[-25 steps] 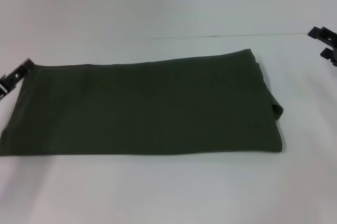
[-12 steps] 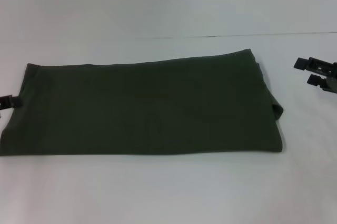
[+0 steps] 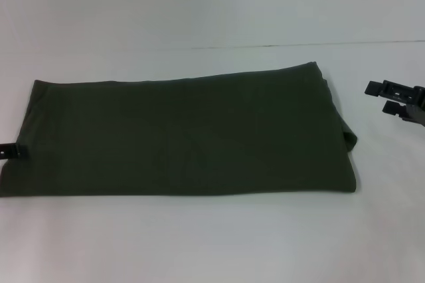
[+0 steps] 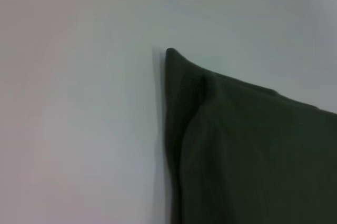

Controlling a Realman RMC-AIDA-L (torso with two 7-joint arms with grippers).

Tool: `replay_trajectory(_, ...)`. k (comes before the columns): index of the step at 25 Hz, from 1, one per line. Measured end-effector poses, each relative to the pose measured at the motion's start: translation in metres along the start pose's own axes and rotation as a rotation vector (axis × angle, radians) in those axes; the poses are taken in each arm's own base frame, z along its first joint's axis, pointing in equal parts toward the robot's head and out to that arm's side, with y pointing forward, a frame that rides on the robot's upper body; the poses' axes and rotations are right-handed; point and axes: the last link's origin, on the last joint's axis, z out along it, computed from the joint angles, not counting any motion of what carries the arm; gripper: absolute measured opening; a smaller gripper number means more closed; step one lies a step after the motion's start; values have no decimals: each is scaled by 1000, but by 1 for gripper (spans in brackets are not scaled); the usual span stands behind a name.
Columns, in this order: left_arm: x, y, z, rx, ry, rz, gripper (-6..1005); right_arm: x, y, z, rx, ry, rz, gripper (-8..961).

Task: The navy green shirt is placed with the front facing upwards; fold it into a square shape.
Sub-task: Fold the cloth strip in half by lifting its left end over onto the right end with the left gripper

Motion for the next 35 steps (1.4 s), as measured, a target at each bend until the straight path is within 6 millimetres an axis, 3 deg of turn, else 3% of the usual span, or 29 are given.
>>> replay_trajectory(18, -9, 1, 11, 16, -54, 27, 860, 4, 4, 8, 0, 34, -23, 911)
replay_trajectory(35, -9, 8, 14, 16, -110, 84, 682, 6, 5, 9, -3, 38, -20, 911)
